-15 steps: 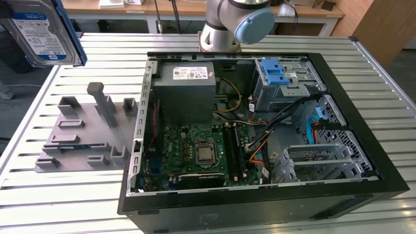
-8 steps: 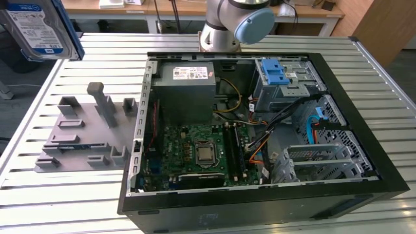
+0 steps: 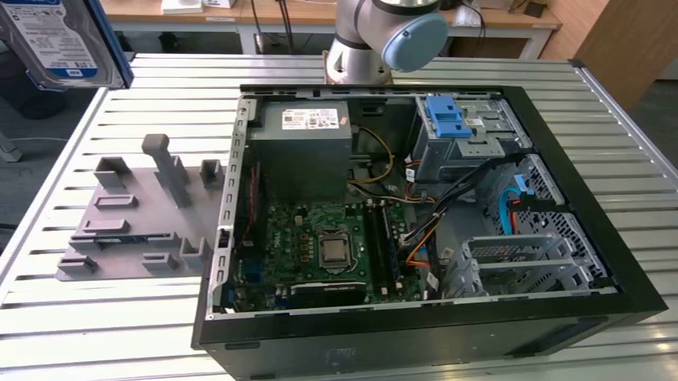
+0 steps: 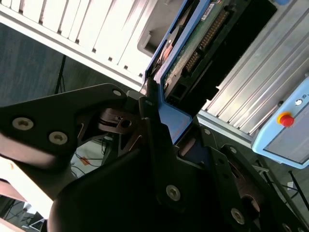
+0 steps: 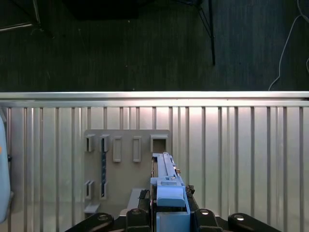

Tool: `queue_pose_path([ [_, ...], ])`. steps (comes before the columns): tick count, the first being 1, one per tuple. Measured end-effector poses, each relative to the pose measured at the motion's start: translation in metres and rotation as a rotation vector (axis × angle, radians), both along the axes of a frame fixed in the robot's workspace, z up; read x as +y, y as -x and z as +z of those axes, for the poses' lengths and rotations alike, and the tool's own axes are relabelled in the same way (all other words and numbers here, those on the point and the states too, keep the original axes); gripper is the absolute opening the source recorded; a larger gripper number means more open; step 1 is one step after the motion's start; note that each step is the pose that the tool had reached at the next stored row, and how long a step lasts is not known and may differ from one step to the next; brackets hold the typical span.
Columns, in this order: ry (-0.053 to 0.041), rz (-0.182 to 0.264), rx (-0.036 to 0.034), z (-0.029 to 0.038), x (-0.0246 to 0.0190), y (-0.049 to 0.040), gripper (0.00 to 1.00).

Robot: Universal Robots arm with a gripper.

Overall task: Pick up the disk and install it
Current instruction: 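Pick up the disk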

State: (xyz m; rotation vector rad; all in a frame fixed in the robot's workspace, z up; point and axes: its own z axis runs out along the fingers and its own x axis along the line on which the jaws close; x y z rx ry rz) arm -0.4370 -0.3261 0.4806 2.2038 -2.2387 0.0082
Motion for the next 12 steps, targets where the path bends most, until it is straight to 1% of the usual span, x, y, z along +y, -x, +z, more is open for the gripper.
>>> queue_pose_path([
  [3,0.0,0.0,-0.0004,0.0054,0.0,0.0,0.36],
  [5,0.0001,0.0,-0.0006,0.0075,0.0,0.0,0.36],
  [12,-0.0001,0.0,-0.0008,0.0078,0.0,0.0001,0.36],
])
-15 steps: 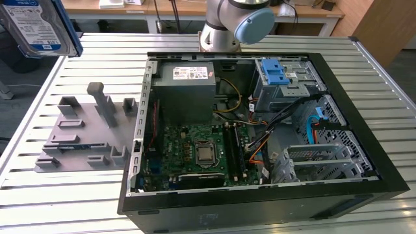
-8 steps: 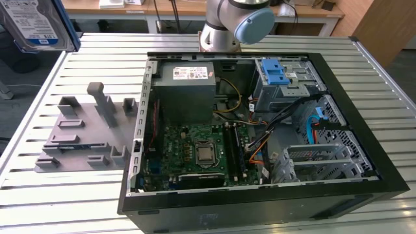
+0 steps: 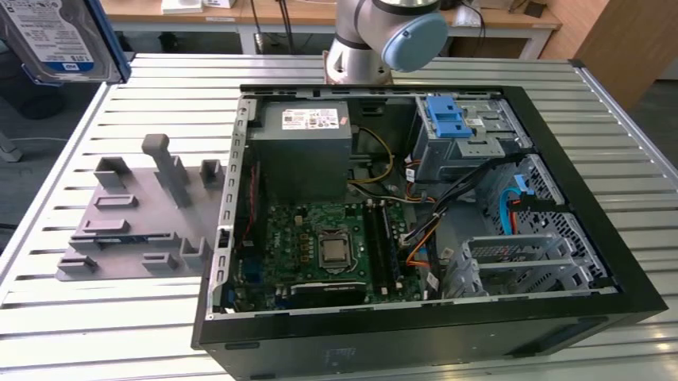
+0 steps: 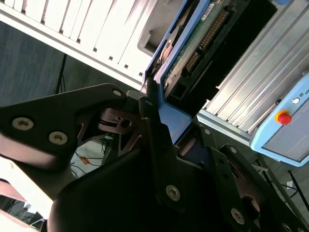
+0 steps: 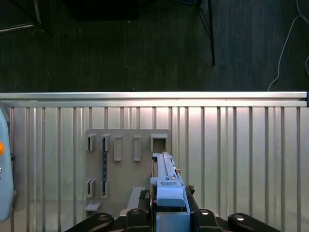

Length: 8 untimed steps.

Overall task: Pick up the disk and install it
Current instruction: 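Pick up the disk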

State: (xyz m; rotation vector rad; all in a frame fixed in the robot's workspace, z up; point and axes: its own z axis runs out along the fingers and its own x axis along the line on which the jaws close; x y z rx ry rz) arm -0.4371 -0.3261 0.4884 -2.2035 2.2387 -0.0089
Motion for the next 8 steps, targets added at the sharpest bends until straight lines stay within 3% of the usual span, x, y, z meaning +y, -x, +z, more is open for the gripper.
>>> queue_pose_path([
  [2,-0.001,0.0,-0.0001,0.0,-0.0017,0.0,0.36],
  [8,-0.0045,0.0,0.0001,0.0,-0.0131,-0.0001,0.36],
])
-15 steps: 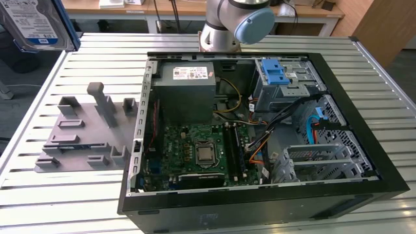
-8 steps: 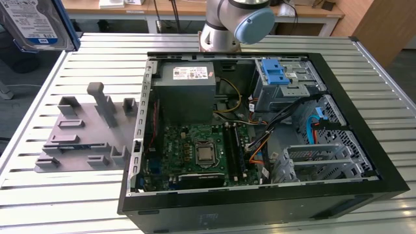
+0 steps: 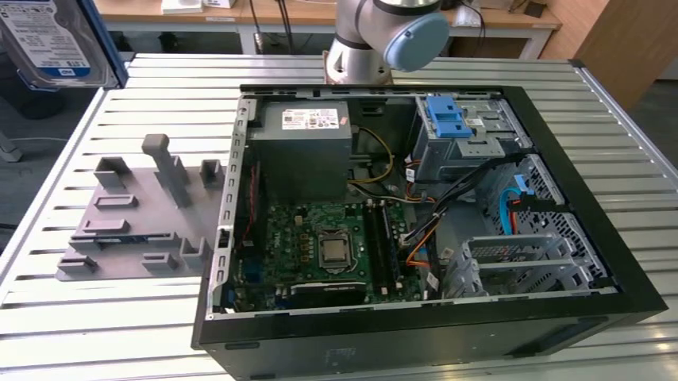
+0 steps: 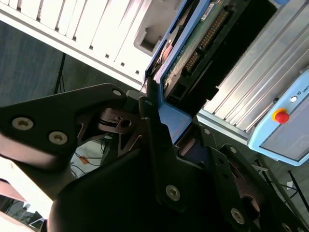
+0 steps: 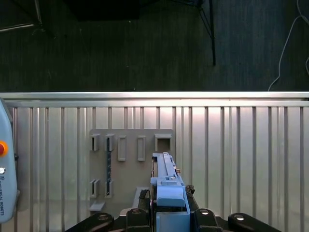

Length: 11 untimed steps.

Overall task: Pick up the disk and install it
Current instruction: 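Pick up the disk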

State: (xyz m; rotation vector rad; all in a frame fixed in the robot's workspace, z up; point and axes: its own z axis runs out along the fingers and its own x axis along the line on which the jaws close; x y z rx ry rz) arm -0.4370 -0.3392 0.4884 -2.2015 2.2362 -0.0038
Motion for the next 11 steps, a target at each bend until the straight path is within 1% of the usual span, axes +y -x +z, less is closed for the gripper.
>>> queue_pose_path([
  [4,-0.0031,0.0,-0.0001,0.0,-0.0053,0.0001,0.36],
  [7,-0.0041,0.0,-0.0001,0.0,-0.0059,-0.0006,0.36],
  [11,-0.0041,0.0,0.0008,0.0,-0.006,-0.0048,0.36],
])
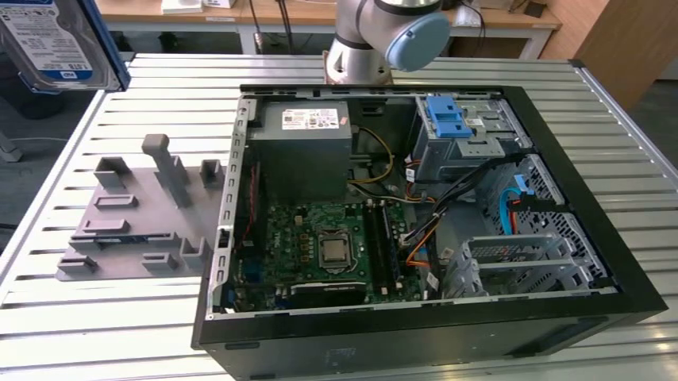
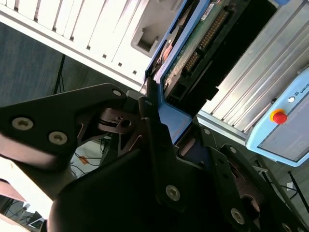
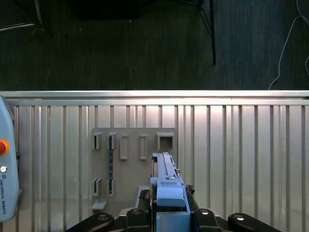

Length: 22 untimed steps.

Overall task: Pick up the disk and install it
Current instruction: 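Pick up the disk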

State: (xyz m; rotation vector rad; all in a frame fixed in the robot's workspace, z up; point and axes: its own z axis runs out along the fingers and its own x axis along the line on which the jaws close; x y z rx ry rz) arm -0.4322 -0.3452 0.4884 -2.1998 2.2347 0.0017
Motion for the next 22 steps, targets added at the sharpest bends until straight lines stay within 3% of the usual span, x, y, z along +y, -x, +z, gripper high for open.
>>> queue_pose_path([
  [16,-0.0014,0.0,0.0014,0.0,-0.0018,-0.0088,0.36],
  [19,-0.0028,0.0,0.0014,0.0,-0.0046,-0.0089,0.36],
  [22,-0.0039,0.0,0.0013,0.0,-0.0107,-0.009,0.36],
])
